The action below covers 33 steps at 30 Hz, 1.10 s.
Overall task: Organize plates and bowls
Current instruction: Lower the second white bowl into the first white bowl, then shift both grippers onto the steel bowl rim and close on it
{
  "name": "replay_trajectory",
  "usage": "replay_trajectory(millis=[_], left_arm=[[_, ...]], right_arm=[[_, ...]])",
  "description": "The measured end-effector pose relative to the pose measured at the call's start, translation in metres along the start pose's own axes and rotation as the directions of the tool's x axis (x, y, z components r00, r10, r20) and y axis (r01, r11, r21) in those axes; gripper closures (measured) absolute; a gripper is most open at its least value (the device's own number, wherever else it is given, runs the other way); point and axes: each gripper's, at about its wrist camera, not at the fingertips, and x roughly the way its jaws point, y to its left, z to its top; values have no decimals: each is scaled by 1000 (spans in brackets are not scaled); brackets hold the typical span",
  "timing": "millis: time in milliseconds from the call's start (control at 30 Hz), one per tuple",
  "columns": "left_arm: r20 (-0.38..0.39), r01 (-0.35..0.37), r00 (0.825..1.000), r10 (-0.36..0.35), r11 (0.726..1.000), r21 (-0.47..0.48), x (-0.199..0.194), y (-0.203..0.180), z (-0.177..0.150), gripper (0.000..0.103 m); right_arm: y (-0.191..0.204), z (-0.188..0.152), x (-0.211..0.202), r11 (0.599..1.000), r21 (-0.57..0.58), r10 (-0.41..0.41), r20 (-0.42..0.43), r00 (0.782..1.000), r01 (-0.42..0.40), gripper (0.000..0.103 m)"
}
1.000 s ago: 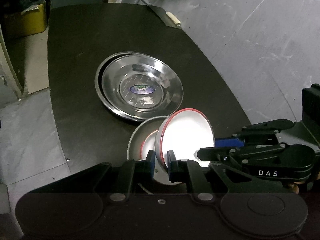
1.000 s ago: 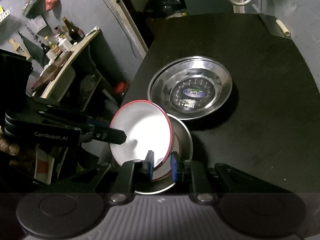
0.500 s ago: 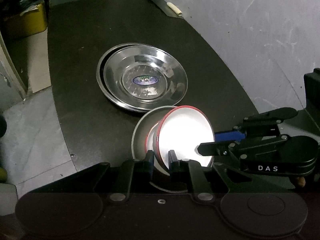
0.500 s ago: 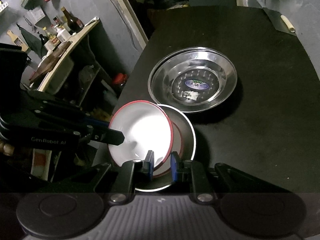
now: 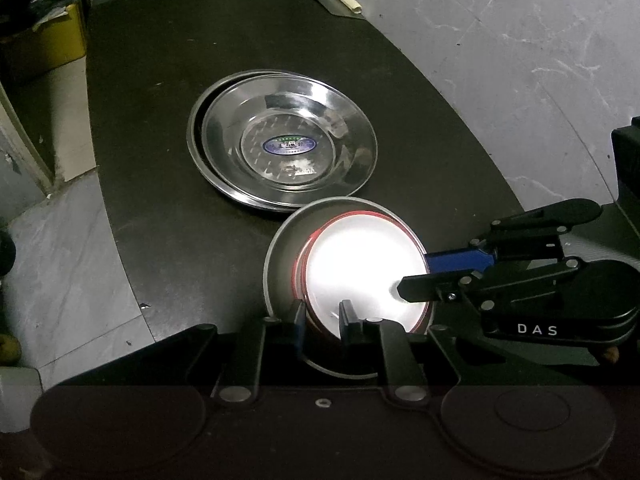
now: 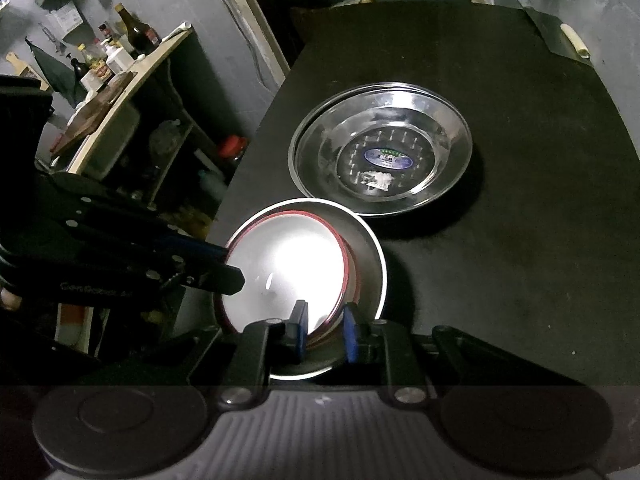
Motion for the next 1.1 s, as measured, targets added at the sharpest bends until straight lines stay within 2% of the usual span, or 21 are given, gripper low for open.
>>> replay_trajectory(millis=[567, 867, 967, 1033, 1100], left_arm=[[23, 12, 1000, -12, 1000, -13, -4, 2, 2, 83], [70, 10, 998, -8, 1000, -17, -11, 2, 5, 62], [103, 3, 995, 0, 1000, -27, -16, 4, 7, 50], [135, 6, 991, -1, 999, -36, -20, 6, 9, 41], [163, 4, 987, 3, 999, -44, -24, 8, 10, 34]], right_arm=[[2, -1, -4, 1000, -6, -18, 15, 1000, 19, 76], [1, 0, -9, 999, -11, -33, 35, 999, 33, 59], [0, 1, -12, 999, -13, -43, 48, 998, 43, 50], [-1, 2, -15, 998, -8, -55, 63, 996, 56, 39], [-4, 2, -18, 998, 4, -70, 79, 994, 69, 33]])
